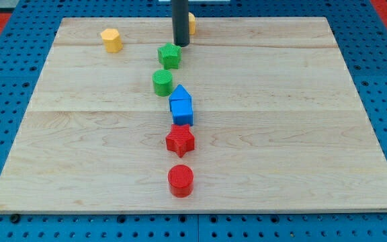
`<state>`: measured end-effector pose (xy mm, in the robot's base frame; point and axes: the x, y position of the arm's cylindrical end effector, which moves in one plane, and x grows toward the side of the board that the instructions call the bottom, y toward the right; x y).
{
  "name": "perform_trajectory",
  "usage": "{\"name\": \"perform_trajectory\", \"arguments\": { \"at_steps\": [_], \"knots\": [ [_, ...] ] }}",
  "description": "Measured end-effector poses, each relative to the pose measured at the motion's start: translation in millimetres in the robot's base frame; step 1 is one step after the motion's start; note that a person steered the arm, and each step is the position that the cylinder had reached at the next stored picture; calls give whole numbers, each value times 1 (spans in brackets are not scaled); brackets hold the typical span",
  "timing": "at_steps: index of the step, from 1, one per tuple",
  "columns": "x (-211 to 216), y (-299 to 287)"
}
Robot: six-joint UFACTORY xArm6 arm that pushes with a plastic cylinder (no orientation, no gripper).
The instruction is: Place the green star to the left of the green circle
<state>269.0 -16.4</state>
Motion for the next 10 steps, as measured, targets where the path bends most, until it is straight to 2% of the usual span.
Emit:
{"name": "perform_trajectory", "arguments": {
  "at_steps": [2, 4, 5, 6, 10],
  "knots": [
    [27, 5],
    [33, -85],
    [51, -99],
    [66, -99],
    [76, -114]
  ]
}}
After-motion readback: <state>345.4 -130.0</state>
